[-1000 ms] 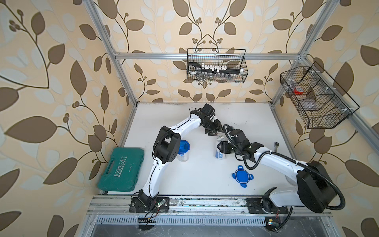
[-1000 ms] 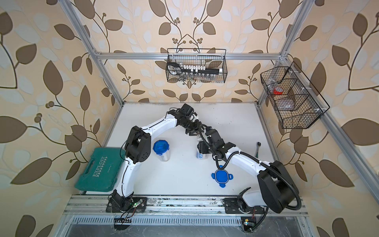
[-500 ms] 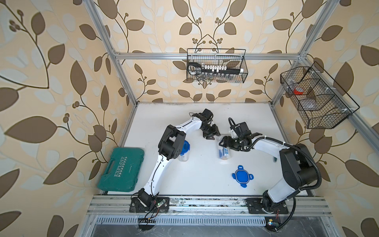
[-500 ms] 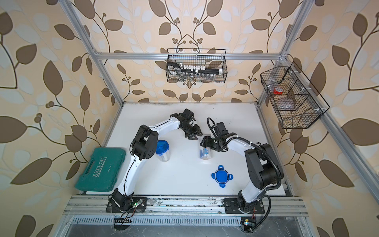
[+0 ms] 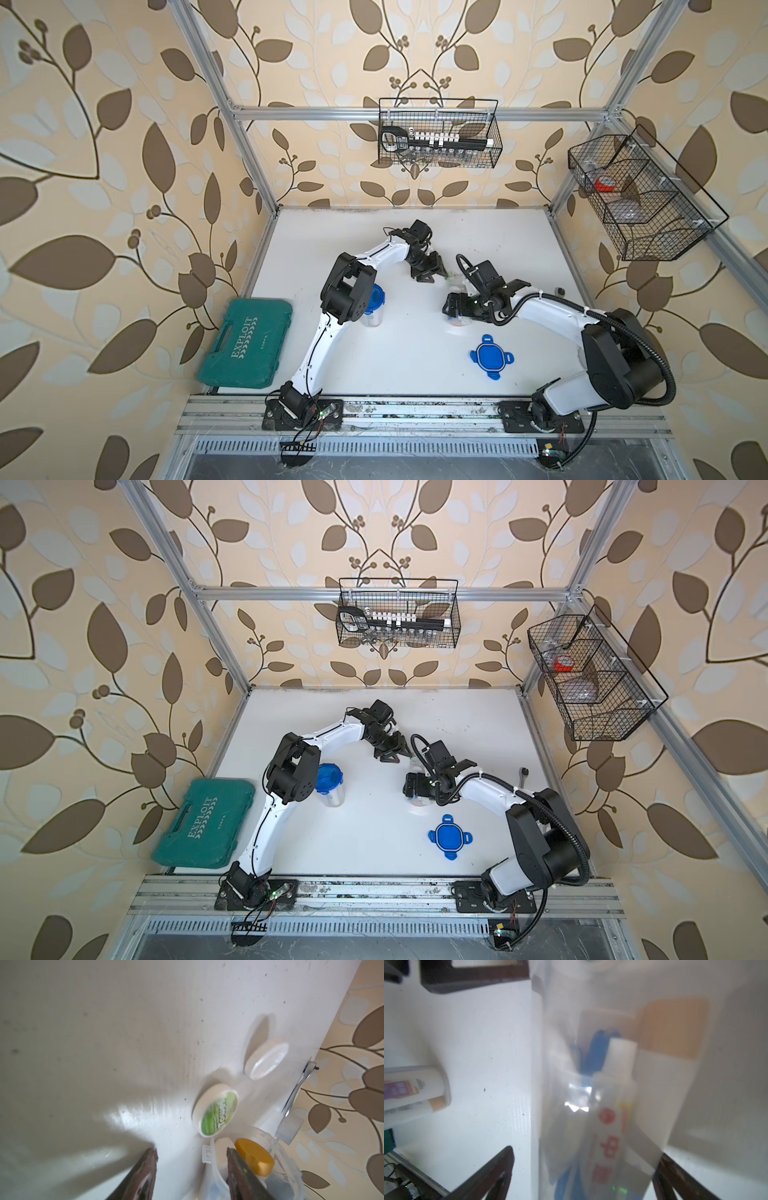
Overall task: Take out toiletry kits
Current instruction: Pick up the container from the center of the board.
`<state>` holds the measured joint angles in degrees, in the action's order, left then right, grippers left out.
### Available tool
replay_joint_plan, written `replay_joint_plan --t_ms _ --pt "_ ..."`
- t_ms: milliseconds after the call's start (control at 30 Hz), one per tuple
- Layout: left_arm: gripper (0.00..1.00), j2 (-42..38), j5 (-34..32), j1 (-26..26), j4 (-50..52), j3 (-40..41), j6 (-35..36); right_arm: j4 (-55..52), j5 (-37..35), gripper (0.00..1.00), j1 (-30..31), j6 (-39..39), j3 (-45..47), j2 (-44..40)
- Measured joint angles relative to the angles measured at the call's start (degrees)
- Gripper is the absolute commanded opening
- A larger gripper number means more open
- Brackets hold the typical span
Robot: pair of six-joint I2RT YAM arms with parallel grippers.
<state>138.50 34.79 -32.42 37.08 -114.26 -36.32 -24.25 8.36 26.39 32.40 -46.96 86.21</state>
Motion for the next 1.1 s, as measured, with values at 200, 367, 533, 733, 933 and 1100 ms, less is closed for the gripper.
replay_joint_plan --t_ms 200,367,533,733,933,1100 --pt "0.56 0.0 -0.7 0.0 0.0 -0.2 0.2 -3.2 -7.6 0.90 3.0 2.7 0.0 1.0" --pt "0.56 0.0 -1.5 0.0 0.4 -0.4 0.2 -4.9 -9.7 0.76 4.0 3.7 0.0 1.7" --pt "0.56 0.0 -2.1 -0.2 0.4 -0.5 0.4 -6.3 -10.5 0.70 4.0 3.5 -0.1 1.4" --pt "0.56 0.0 -2.3 -0.3 0.4 -0.5 1.3 -12.6 -10.9 0.69 3.9 2.5 -1.5 0.0" --pt "0.56 0.3 -2.4 -0.3 0.4 -1.2 1.5 -21.0 -8.3 0.67 2.0 0.1 -6.5 0.7" --pt "0.56 1.0 -2.5 -0.9 0.1 -2.4 1.4 -26.1 -6.6 0.65 1.6 -2.1 -11.2 3.1"
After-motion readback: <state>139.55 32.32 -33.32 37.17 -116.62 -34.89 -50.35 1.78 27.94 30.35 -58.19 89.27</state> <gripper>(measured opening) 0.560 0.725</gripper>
